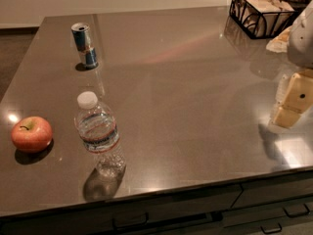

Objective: Move redbull can near water bottle

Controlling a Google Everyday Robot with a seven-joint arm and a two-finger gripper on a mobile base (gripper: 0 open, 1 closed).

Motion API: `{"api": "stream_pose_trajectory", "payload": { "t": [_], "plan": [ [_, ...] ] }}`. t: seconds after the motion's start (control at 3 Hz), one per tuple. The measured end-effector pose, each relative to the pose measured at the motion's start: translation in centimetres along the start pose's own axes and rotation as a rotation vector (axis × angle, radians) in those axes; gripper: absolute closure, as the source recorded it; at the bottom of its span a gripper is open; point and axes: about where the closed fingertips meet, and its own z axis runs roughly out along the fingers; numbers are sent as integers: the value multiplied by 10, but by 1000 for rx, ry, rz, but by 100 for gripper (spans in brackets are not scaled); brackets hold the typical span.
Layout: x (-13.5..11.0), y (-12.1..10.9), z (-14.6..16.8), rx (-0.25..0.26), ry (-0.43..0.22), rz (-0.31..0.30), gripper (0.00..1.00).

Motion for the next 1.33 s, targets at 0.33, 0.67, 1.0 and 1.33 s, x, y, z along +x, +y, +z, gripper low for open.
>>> {"api": "stream_pose_trajectory", "payload": {
  "t": [0.33, 0.67, 1.0, 1.33],
  "plan": [
    [0, 0, 0, 0, 0, 0, 0],
    [-15, -4, 4, 0, -35, -5, 0],
    [-46, -15, 19, -5, -103, -11, 0],
    [-79, -28, 35, -6, -172, -14, 0]
  ]
}}
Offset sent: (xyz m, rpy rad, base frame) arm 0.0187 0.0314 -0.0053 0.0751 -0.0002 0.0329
